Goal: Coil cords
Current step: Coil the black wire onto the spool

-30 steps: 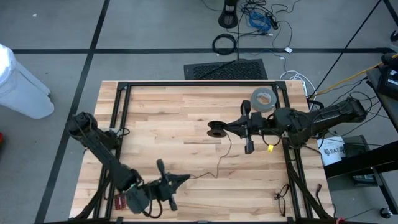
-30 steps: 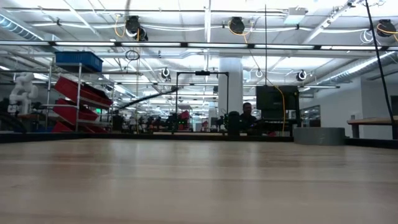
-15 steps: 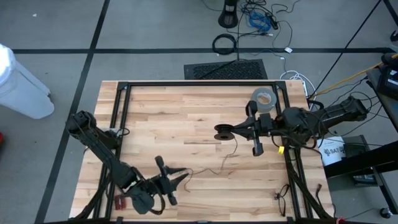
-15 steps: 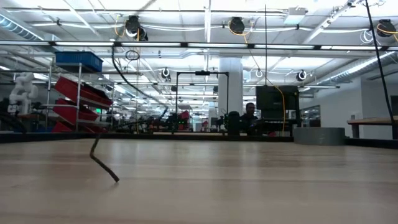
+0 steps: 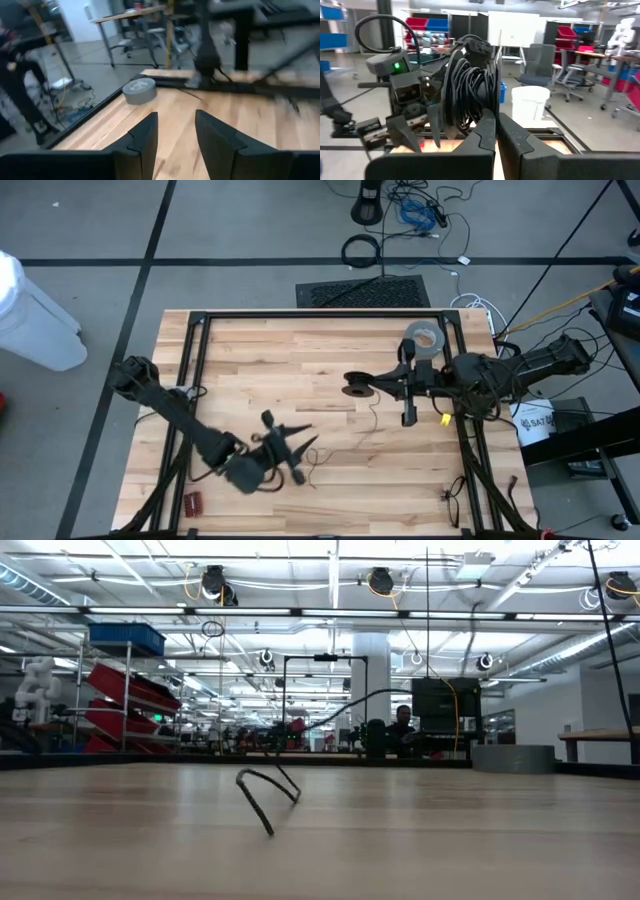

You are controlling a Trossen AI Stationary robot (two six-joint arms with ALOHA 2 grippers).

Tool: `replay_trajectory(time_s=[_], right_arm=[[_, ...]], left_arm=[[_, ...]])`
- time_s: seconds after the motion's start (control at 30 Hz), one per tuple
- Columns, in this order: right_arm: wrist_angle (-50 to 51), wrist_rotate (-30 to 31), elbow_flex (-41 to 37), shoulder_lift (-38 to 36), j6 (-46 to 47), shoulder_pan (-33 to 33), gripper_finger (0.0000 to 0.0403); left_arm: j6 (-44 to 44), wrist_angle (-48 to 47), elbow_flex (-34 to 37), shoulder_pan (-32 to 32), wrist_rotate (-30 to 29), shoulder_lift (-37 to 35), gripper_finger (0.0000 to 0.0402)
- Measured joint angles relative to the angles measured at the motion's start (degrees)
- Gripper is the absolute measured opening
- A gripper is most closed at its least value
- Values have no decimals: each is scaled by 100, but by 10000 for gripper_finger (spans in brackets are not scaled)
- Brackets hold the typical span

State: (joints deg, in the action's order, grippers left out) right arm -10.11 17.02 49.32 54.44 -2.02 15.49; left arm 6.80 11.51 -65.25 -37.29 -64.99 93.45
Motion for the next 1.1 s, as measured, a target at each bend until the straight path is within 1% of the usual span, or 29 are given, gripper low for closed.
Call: replay_trajectory(time_s=[0.07, 0.13, 0.2, 0.27, 0.37, 0.43, 0.5, 0.63, 0.8, 1.0, 1.1], right_arm=[[-4, 87, 0, 18, -23, -4, 0], [-3, 93, 0, 26, -23, -4, 0], [-24, 90, 0, 26, -28, -2, 0], [-51, 90, 0, 26, -45, 0, 0], [-121, 87, 0, 26, -72, 0, 0], [-131, 83, 0, 24, -82, 0, 0], [-127, 71, 0, 26, -84, -1, 0], [-129, 69, 0, 26, -84, -1, 0], [-144, 70, 0, 26, -147, 0, 0], [-168, 69, 0, 26, -149, -1, 0], [-168, 70, 0, 26, -149, -2, 0]], left_arm=[[220, 214, -2, 201, 4, 59, 138], [368, 214, -2, 399, 14, 156, 138], [444, 220, -2, 602, 177, 277, 138], [481, 426, -2, 830, 832, 419, 138], [497, 1253, -2, 1146, 1986, 697, 139], [529, 1850, -2, 1281, 2449, 872, 141], [622, 2202, -2, 1374, 2534, 1009, 146], [648, 2334, -2, 1541, 2648, 1203, 158], [849, 2495, -2, 1630, 3360, 1474, 178], [1114, 2544, -2, 1619, 3398, 1615, 193], [1236, 2546, -2, 1616, 3602, 1611, 195]])
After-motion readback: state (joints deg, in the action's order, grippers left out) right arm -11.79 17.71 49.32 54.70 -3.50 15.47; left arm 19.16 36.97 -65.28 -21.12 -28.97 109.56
